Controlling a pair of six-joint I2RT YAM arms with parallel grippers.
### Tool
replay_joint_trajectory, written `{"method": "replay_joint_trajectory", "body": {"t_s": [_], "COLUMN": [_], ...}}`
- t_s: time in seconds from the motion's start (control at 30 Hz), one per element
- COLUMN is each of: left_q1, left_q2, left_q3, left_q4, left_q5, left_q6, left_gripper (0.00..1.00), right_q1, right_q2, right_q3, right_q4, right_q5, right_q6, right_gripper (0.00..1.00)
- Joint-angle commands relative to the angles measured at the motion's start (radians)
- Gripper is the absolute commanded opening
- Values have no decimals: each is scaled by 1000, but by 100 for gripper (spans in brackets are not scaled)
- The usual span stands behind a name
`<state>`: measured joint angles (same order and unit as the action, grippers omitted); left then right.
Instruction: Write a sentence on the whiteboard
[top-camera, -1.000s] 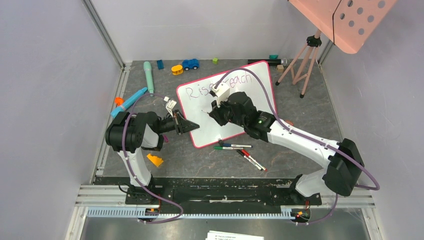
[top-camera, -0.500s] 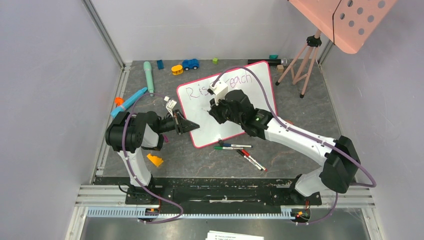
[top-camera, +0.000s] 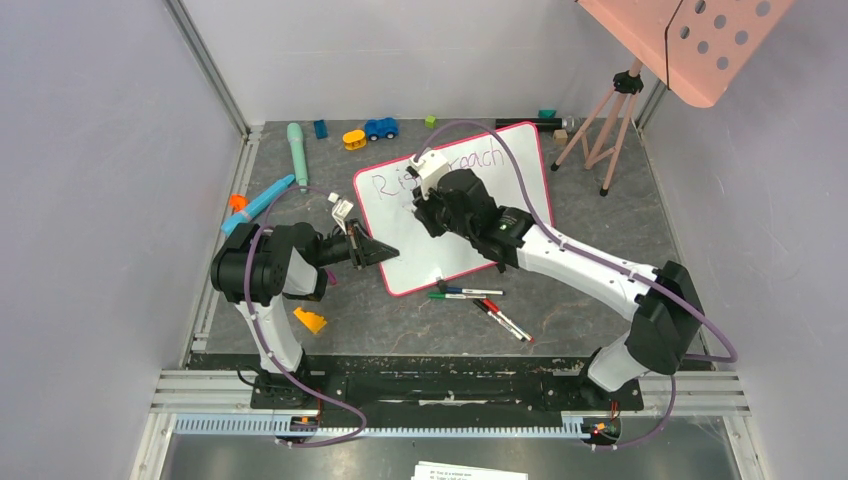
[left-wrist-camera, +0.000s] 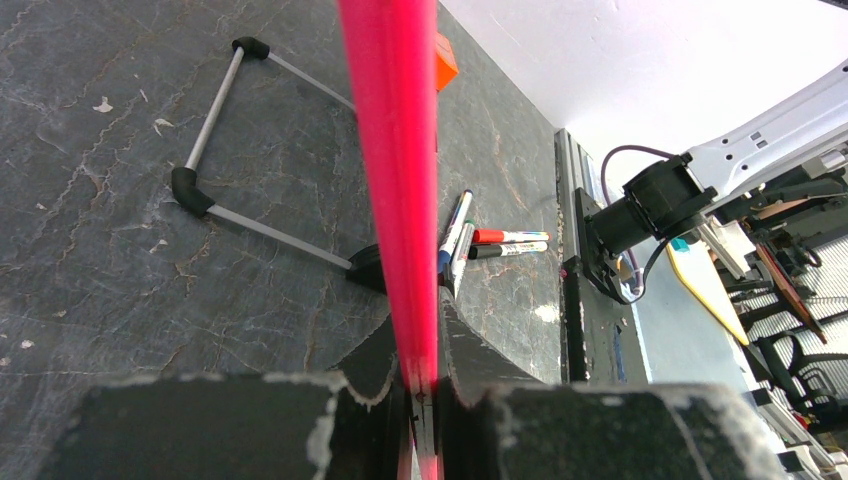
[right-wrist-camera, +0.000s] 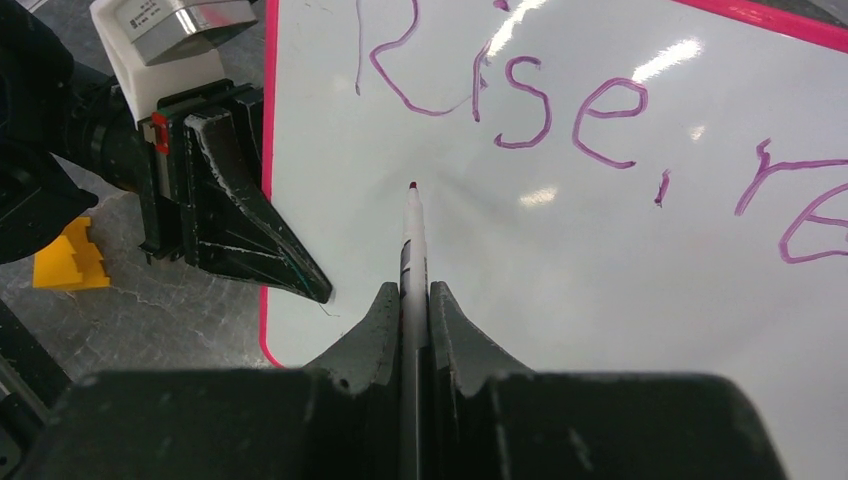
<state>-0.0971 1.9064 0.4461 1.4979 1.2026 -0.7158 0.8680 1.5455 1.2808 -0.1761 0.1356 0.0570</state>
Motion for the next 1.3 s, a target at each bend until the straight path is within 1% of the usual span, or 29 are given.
{"method": "replay_joint_trajectory", "body": {"t_s": [0.0,0.77,1.27], "left_q1": [-16,-16,-18], "left_q2": [3,8,9], "left_q3": [5,6,3], "left_q4": [59,59,59], "left_q5": [76,72,67], "left_q6": [103,107,103], "left_gripper": [8,7,7], "right_q1": [5,5,5], "right_q2": [10,69,2], "right_q3": [52,94,-51], "right_q4": [-15,-62,-87], "right_q5": [35,85,41], "right_q6": [-11,-20,24], "right_gripper": [0,0,0]}}
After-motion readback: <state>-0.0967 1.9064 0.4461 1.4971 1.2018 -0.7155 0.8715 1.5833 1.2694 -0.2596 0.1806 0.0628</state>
